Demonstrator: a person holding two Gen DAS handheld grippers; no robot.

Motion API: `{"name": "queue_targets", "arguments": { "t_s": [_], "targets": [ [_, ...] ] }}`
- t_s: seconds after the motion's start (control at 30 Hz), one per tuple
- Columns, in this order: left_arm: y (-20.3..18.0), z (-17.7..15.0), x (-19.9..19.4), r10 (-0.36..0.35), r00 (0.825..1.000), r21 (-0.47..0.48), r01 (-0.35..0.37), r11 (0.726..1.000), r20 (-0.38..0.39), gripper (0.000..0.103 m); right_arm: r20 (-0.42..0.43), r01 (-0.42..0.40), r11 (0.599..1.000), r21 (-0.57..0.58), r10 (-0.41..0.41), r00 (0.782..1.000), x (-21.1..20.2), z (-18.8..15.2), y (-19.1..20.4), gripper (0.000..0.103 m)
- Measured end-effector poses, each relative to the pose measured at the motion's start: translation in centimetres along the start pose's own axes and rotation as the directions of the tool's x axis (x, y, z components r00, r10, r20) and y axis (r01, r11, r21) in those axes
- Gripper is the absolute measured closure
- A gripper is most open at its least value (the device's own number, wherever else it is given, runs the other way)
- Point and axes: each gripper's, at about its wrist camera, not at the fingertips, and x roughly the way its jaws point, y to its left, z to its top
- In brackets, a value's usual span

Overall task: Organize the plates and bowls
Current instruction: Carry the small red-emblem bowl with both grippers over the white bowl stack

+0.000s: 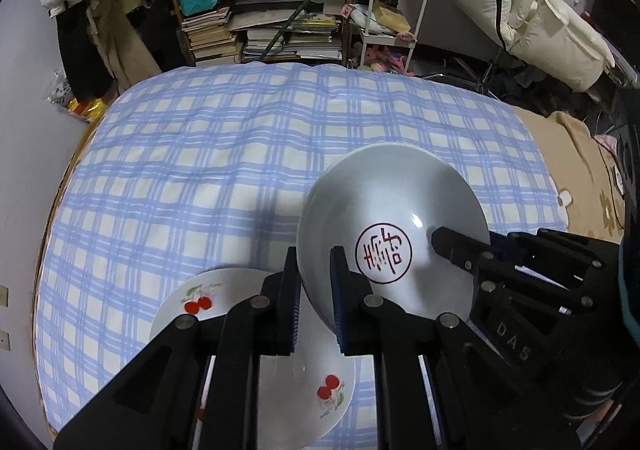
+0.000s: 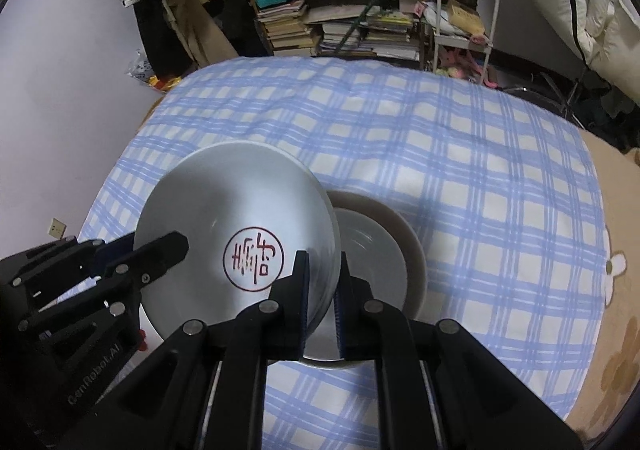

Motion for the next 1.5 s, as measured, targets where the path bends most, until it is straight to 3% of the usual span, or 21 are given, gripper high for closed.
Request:
{"name": "queue_targets", "arguments": {
  "t_s": [0.17,0.37,1.0,1.5],
  "targets": [
    [-1.9,0.7,0.9,0.014,1.000,0.076,-0.013,0.997,-0.014,0.089,-0.023,0.006,1.000,0.021,-0.006,1.000,0.6,-0.4,-1.7,0.090],
    [-3.3,0.1,1.9,0.026,1.000,0.104,-0.027,0.994,0.007,0.089,-0.032,0.002,0.999,0.051,0.000,0.999,0.9,-0.9,-3.3,0.090],
    [-2.6,-0.7,4.0,-0.023,0.999,0.068,0.026,0.997,-0.044,0.089,-0.057,0.065,0.997,0.052,-0.062,0.996,2.4,-1.8,-3.2,0.090],
    [-2.5,-1.0,5.2,-0.032,0.997,0.074,0.037,0.997,-0.065,0.089,-0.006,0.156,0.988,0.005,-0.156,0.988,2.1,-1.8,-2.6,0.090]
  ]
}}
